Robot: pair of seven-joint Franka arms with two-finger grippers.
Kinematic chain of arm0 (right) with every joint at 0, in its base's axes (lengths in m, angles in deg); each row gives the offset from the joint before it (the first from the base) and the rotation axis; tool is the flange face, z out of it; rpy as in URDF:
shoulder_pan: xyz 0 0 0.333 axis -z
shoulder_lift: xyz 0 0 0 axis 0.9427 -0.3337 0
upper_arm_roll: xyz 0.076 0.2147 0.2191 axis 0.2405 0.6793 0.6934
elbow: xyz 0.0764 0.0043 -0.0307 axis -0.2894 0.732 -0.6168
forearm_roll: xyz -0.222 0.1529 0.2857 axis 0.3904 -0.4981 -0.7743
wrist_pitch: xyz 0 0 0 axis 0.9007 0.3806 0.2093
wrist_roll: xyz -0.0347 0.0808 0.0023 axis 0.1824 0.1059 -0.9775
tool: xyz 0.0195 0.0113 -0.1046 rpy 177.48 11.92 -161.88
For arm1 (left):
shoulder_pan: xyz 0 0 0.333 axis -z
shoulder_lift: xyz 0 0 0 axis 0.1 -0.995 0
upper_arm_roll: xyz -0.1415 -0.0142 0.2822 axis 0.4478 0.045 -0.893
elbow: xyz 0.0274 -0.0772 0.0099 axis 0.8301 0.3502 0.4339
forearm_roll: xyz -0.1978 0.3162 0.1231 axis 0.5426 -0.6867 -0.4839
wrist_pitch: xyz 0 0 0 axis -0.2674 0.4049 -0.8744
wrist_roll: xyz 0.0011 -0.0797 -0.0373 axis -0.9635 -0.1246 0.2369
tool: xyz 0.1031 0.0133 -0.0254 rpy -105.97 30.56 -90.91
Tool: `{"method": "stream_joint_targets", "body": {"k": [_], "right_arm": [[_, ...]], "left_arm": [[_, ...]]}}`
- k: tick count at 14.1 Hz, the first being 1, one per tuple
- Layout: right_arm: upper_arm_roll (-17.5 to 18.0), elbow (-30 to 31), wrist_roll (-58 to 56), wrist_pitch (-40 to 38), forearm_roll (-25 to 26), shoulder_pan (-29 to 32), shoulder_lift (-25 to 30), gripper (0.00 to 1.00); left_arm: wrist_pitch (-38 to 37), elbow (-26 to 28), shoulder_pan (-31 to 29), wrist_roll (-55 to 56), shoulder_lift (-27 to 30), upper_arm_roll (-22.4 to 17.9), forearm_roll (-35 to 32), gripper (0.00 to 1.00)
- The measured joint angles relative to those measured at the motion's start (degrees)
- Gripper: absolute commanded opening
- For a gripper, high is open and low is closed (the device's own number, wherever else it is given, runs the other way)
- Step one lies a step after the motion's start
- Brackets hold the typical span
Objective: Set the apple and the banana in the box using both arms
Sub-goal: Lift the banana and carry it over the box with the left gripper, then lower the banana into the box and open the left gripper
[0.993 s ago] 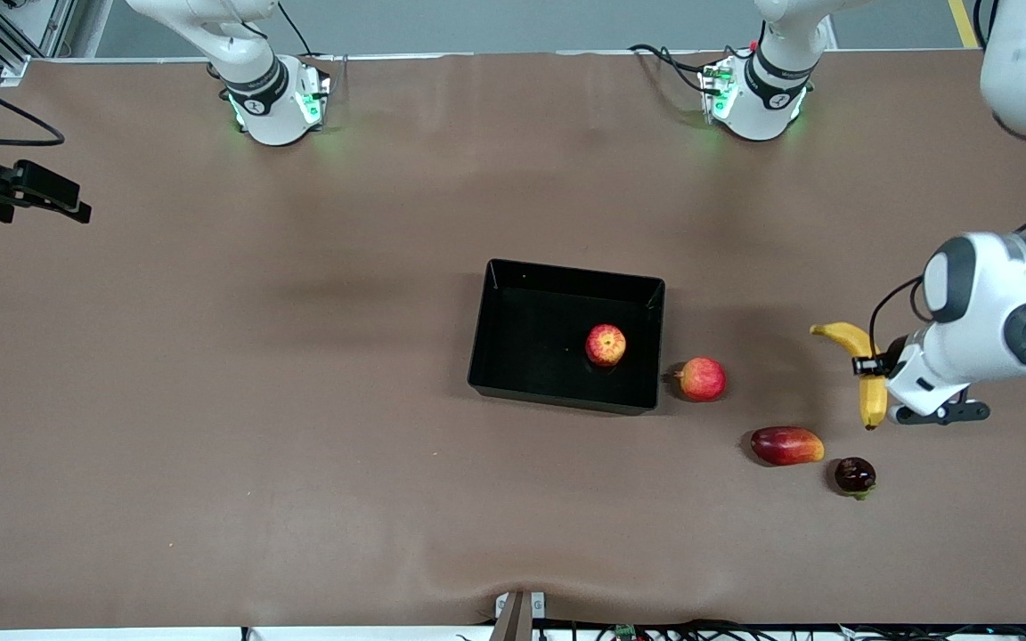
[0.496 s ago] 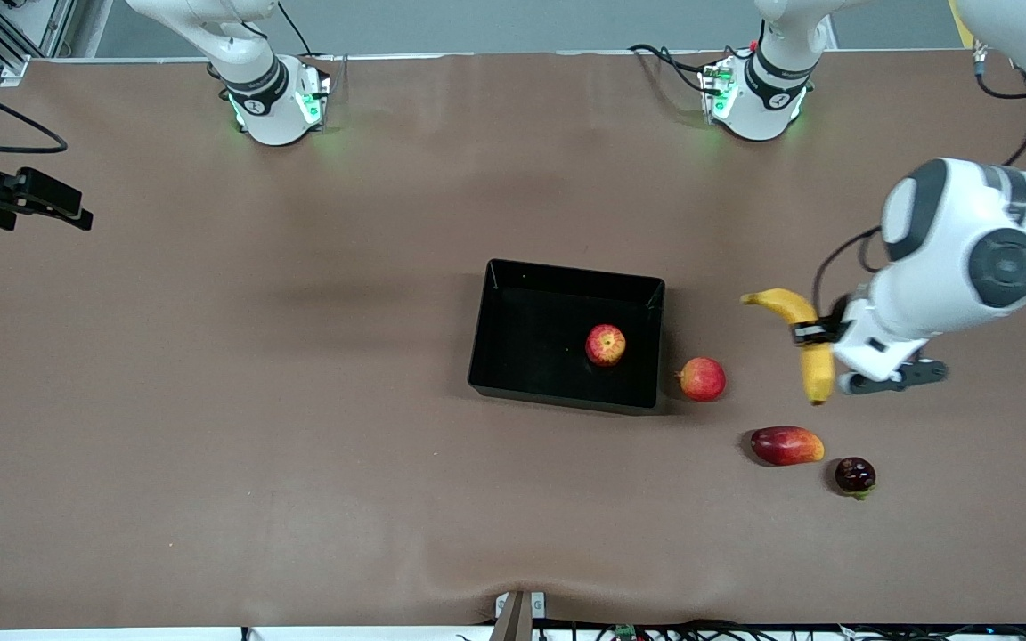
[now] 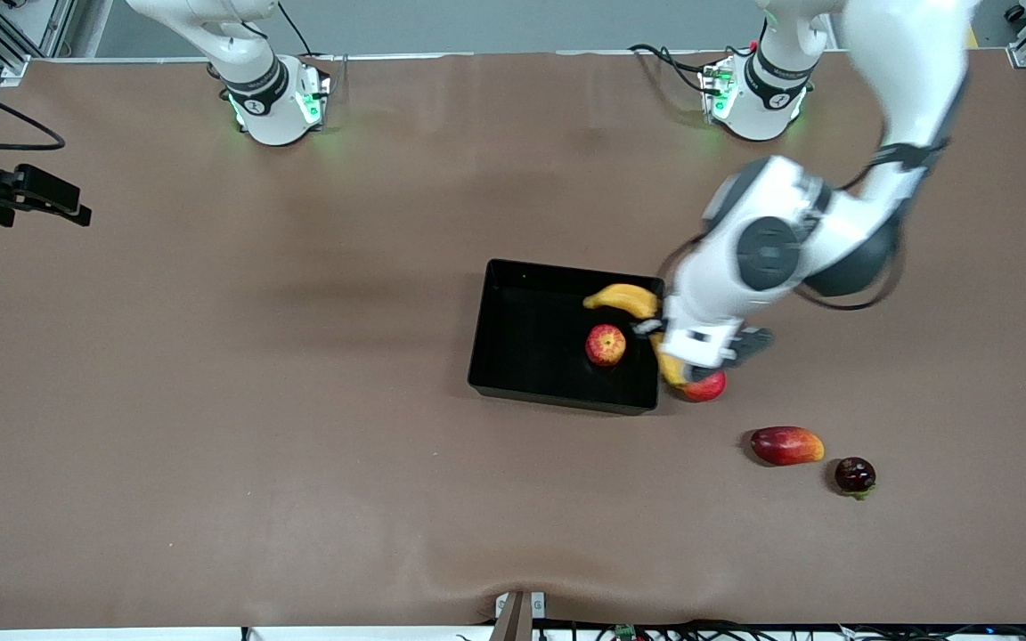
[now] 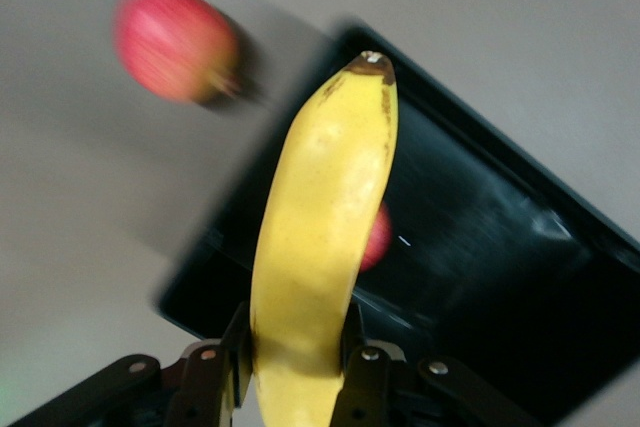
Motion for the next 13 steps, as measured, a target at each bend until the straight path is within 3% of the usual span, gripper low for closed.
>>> {"method": "stream_joint_targets", "body": {"k": [6, 11, 13], "right_arm": [[0.2, 0.1, -0.1, -0.6, 0.0, 0.0, 0.0, 1.00], [0.1, 0.2, -0.1, -1.3, 0.0, 0.0, 0.0, 1.00], [0.2, 0.2, -0.1, -1.1, 0.0, 0.0, 0.0, 1.00]], "left_arm": [[6.2, -4.5, 8.3, 2.2, -10.0, -1.7, -1.1, 0.00], [11.8, -5.0, 17.1, 2.5, -14.4, -9.3, -1.1, 0.00], [14.6, -5.1, 18.5, 2.5, -16.2, -10.4, -1.1, 0.00]]}}
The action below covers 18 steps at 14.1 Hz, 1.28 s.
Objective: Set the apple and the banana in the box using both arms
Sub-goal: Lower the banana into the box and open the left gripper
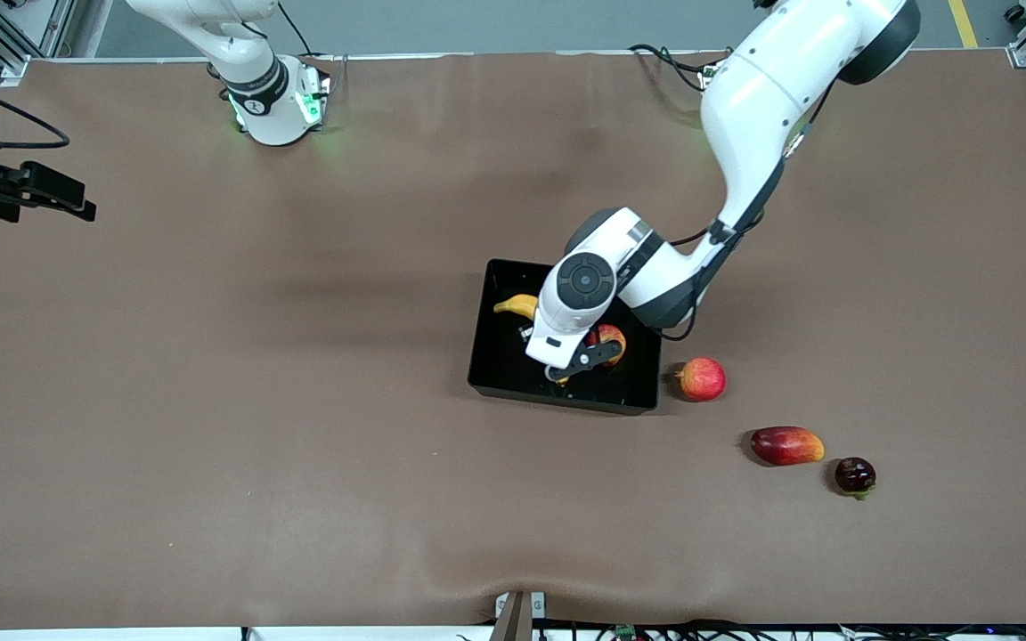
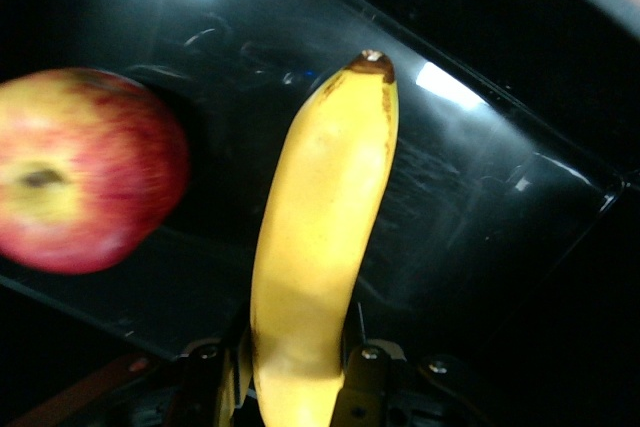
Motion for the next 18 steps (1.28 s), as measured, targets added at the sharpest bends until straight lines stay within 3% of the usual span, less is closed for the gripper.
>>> {"method": "stream_joint_targets", "body": {"k": [2, 3, 4, 5, 11, 18], "right_arm": [[0.1, 0.0, 0.0, 0.1, 0.0, -0.1, 0.0, 1.00], [0.2, 0.0, 0.0, 0.1, 0.0, -0.1, 0.0, 1.00], [0.3, 0.0, 0.0, 0.1, 0.0, -0.2, 0.0, 1.00], [0.3, 0.0, 0.0, 0.1, 0.0, -0.2, 0.0, 1.00], [0.3, 0.1, 0.0, 0.1, 0.0, -0.2, 0.0, 1.00], [0.3, 0.3, 0.0, 0.1, 0.0, -0.2, 0.0, 1.00]], "left_arm": [[2.8, 0.0, 0.5, 0.0, -1.6, -0.3, -0.1, 0.00], [4.0, -0.1, 1.1, 0.0, -2.3, -0.9, -0.1, 0.20], [5.1, -0.1, 2.1, 0.0, -2.8, -1.9, -0.2, 0.57], [5.3, -0.3, 3.1, 0.0, -2.8, -2.8, -0.2, 1.00], [4.8, -3.3, 3.2, -0.6, 0.4, -5.1, -4.4, 1.00], [-18.9, -4.3, -14.3, -23.2, 21.2, -5.0, -3.0, 1.00]]}}
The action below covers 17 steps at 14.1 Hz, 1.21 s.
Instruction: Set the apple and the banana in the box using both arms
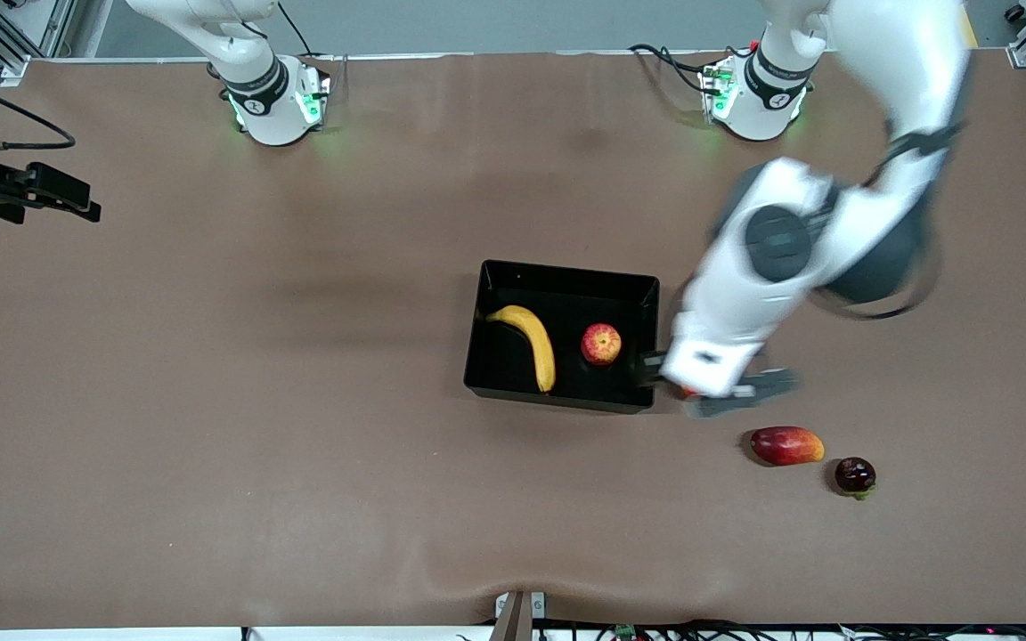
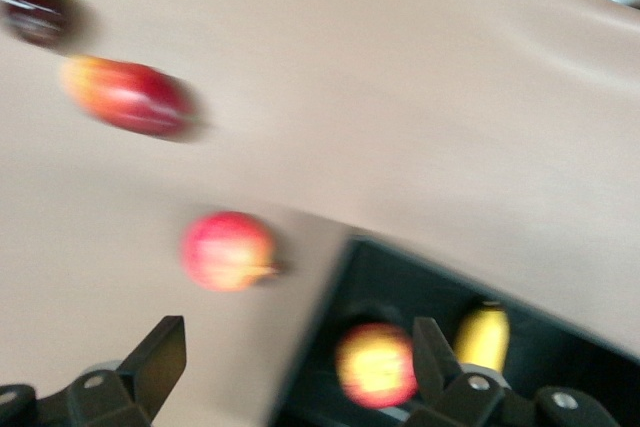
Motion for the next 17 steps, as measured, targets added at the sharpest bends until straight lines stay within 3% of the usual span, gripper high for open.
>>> {"method": "stream_joint_targets", "body": {"k": [5, 9, 14, 17], "right_arm": [[0.0, 0.3, 0.0, -0.1, 0.0, 0.0, -0.1, 1.00], [0.1, 0.3, 0.0, 0.2, 0.0, -0.2, -0.1, 1.00], [0.1, 0.3, 0.0, 0.3, 0.0, -0.3, -0.1, 1.00], [-0.1, 0.3, 0.0, 0.2, 0.0, -0.2, -0.1, 1.00]], "left_arm": [[-12.0, 0.2, -11.5, -18.0, 11.4, -0.1, 0.1, 1.00], [-17.1, 0.5, -18.2, -32.9, 17.8, -0.2, 1.2, 1.00], [-19.5, 2.6, -18.9, -34.3, 22.6, -0.4, 4.6, 1.00], [-19.6, 6.1, -14.3, -34.3, 26.1, -4.6, 5.3, 1.00]]}}
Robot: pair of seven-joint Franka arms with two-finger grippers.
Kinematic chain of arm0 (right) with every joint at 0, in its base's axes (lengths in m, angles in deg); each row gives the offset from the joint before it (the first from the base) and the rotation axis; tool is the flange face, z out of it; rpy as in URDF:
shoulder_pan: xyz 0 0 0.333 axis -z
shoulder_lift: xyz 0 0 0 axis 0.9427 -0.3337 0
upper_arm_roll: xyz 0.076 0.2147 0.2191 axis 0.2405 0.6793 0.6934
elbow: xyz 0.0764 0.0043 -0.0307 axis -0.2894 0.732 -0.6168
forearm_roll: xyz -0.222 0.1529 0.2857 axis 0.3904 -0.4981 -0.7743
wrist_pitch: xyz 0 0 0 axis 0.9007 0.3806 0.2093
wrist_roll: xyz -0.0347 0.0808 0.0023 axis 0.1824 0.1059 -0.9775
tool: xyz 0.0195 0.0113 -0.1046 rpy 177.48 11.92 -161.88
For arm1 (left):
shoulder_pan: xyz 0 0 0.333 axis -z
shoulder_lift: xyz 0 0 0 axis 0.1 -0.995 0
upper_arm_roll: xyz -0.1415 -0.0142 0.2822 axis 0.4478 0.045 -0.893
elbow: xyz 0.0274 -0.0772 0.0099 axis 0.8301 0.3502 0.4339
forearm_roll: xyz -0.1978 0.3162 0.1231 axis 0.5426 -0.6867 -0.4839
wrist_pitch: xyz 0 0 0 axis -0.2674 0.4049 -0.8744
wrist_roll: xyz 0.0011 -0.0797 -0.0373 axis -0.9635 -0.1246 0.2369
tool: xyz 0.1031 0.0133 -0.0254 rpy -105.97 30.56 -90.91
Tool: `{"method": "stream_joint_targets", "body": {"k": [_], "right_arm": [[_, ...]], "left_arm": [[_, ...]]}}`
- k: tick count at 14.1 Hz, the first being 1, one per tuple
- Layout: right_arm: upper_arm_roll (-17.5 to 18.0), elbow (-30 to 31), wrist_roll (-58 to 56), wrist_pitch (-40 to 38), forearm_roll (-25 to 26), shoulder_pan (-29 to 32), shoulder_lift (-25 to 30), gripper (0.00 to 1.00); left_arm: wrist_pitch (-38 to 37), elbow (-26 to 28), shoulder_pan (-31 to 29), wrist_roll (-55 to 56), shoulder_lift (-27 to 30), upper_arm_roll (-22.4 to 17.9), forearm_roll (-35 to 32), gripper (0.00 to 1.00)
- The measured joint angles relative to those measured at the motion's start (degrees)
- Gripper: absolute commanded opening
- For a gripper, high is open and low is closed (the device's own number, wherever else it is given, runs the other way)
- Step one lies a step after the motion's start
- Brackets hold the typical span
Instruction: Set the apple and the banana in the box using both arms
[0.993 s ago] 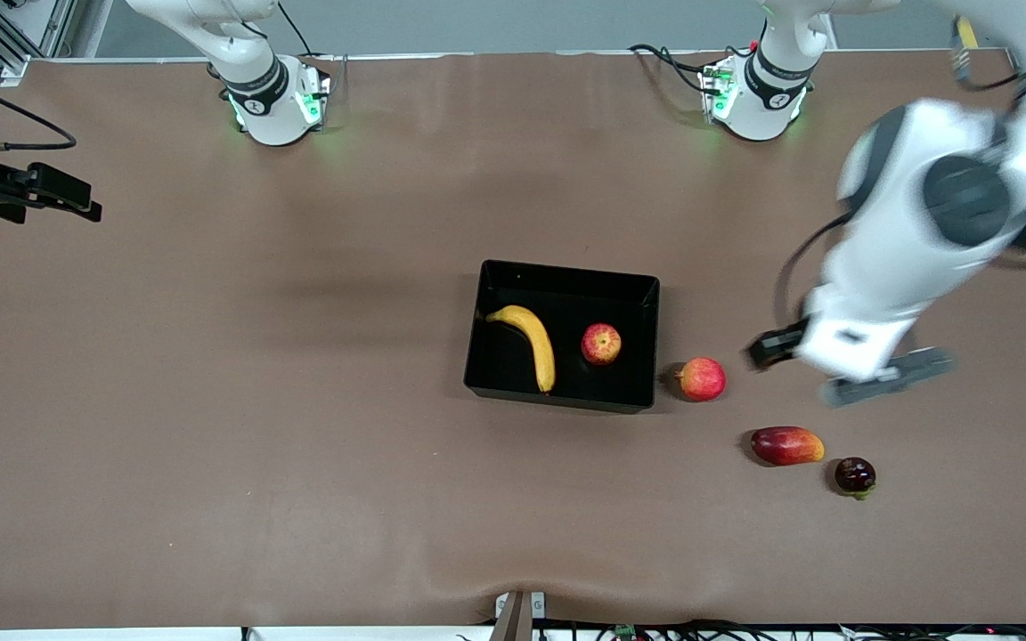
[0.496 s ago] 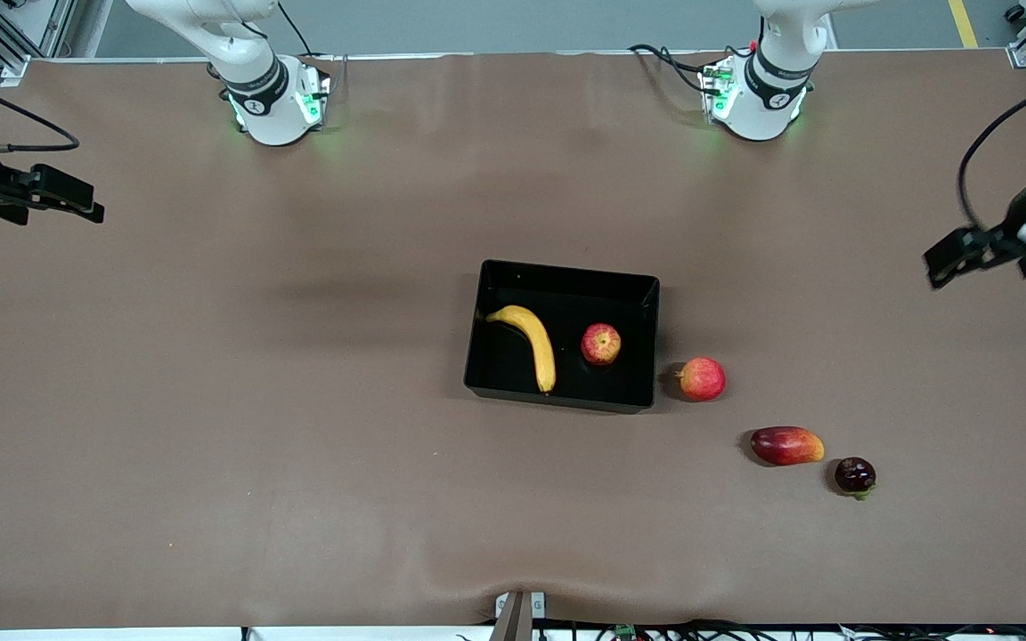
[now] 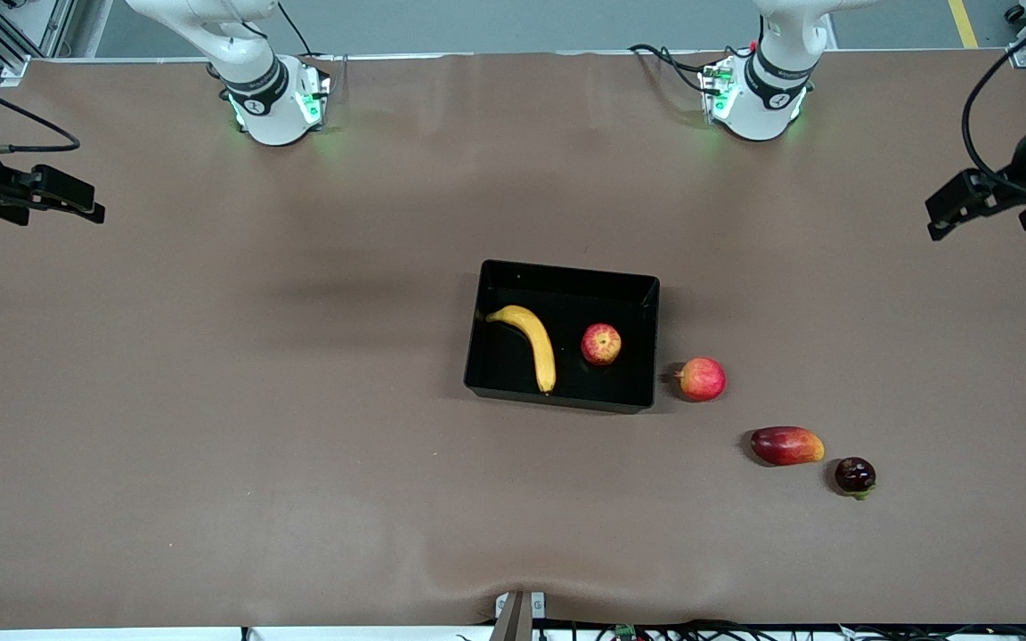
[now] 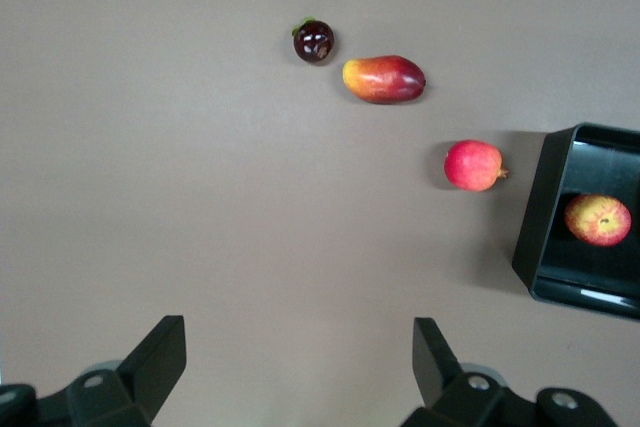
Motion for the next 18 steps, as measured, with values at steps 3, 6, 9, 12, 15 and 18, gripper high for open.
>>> {"method": "stream_joint_targets", "body": {"k": [3, 6, 9, 12, 15, 18], "right_arm": [[-0.1, 0.0, 0.0, 0.0, 0.0, 0.0, 0.0, 1.00], [-0.1, 0.0, 0.0, 0.0, 0.0, 0.0, 0.0, 1.00], [-0.1, 0.1, 0.0, 0.0, 0.0, 0.0, 0.0, 1.00], [-0.1, 0.1, 0.0, 0.0, 0.0, 0.0, 0.0, 1.00], [-0.1, 0.1, 0.0, -0.1, 0.0, 0.0, 0.0, 1.00], [-0.1, 0.1, 0.0, -0.3, 0.0, 0.0, 0.0, 1.00]], "left_arm": [[0.0, 4.0, 5.8, 0.0, 4.2, -5.3, 1.9, 1.00], [-0.1, 6.5, 6.4, 0.0, 6.9, -5.7, 3.8, 1.00], [-1.1, 6.9, 6.4, 0.0, 7.6, -6.3, 5.7, 1.00], [-1.1, 6.6, 6.2, 0.0, 7.6, -7.6, 6.2, 1.00], [-1.1, 6.0, 6.2, 0.0, 7.5, -8.2, 6.4, 1.00], [-1.1, 6.0, 6.0, 0.0, 7.2, -8.3, 6.5, 1.00]]}}
